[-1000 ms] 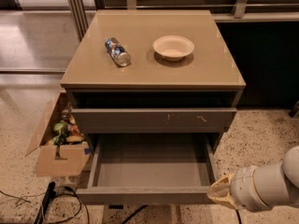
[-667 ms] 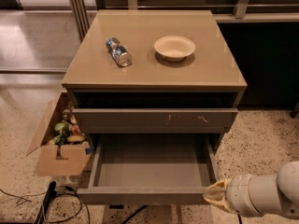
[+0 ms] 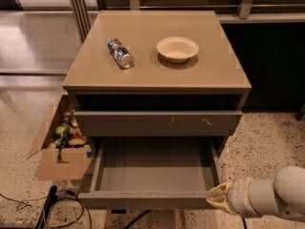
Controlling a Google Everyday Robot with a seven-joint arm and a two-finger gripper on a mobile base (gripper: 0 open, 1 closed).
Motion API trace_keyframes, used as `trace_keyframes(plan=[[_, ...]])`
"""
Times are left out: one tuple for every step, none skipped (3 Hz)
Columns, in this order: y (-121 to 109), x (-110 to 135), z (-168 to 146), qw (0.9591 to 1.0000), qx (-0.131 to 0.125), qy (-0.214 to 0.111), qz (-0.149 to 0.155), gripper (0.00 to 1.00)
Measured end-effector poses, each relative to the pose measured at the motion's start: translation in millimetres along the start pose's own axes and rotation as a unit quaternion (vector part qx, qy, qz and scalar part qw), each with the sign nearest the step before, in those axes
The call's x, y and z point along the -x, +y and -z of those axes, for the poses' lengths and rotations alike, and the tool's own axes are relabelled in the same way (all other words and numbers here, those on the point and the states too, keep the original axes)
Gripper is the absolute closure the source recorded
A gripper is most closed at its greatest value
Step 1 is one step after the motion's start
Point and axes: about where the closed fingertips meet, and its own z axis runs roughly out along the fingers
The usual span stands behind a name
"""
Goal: Close middle drawer
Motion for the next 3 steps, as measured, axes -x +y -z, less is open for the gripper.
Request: trace_keyframes(plan=[[8.0, -9.1, -25.7, 0.9998, 0.015, 0.009, -0.010, 1.00], [21.8, -29.9, -61.2, 0.9983, 0.039, 0.029, -0.032, 1.00], [35.7, -47.2, -98.4, 0.9960, 0.060, 0.044, -0.050, 1.00]])
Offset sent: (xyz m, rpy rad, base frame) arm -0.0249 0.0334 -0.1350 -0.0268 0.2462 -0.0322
